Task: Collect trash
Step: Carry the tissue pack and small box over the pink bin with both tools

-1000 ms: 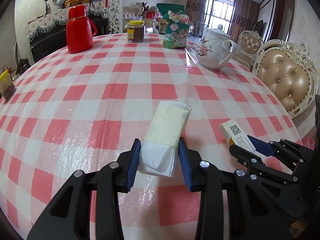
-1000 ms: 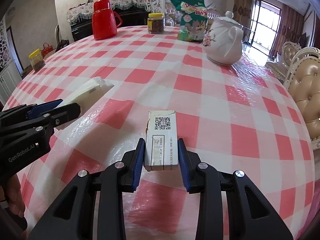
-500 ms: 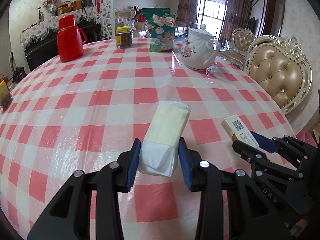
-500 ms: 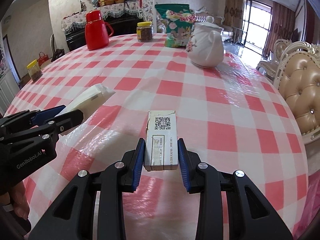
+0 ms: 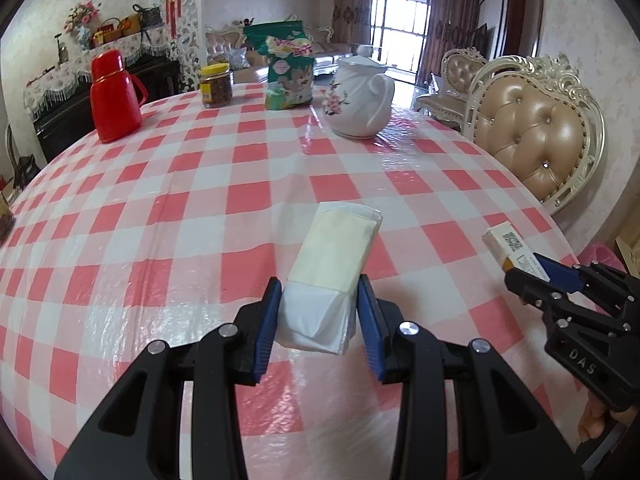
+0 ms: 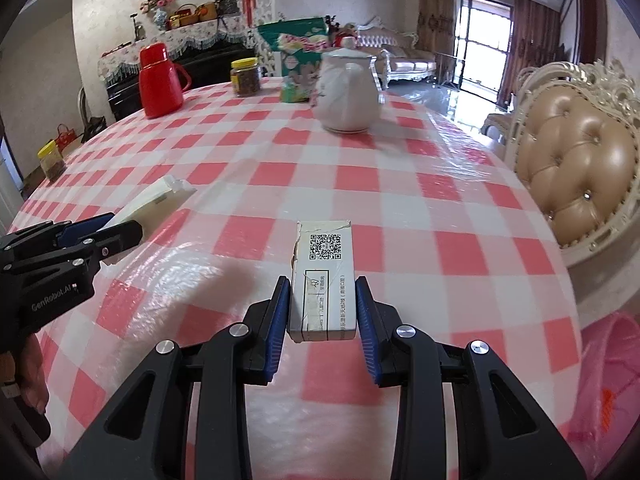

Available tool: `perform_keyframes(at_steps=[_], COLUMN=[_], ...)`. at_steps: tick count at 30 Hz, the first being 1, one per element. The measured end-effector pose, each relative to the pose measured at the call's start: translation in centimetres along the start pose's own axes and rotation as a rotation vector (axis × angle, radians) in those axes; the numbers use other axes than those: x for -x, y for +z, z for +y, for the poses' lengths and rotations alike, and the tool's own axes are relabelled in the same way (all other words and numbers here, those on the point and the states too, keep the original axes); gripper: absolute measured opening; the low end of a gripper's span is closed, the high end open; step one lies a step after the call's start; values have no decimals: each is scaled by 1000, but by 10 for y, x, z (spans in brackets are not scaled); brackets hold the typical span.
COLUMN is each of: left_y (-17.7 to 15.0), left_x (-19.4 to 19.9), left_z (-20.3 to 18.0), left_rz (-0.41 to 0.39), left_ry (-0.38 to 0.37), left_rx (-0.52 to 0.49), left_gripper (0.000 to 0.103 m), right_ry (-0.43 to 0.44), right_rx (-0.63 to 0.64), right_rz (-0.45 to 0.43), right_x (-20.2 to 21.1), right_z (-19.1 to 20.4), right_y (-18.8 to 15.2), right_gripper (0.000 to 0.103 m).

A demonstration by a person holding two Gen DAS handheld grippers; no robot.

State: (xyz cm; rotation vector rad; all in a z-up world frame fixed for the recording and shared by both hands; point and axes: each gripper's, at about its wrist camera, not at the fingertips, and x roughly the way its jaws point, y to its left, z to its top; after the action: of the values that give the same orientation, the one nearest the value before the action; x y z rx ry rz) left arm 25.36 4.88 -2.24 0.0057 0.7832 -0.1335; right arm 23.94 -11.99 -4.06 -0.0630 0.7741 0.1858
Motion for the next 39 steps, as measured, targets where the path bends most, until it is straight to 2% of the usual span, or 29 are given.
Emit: perform_keyframes(at_steps=[8,19,39], left_y=[0,-7,-6], left_x=[13,28,43], left_z=[-35,-87,-210], left_rz=[-24,-38,-61], left_ry=[-11,-36,-170], left_rx=[-68,-99,-184], left_gripper=[37,37,37], right_ry=[-35,-99,-191], right_rx=[-38,-91,-214], right_rz=[-27,-59,-110], right_x=[30,71,127], right_z=[-40,-98,-200], right_y=[-14,-39,-81], right_gripper=[32,32,32])
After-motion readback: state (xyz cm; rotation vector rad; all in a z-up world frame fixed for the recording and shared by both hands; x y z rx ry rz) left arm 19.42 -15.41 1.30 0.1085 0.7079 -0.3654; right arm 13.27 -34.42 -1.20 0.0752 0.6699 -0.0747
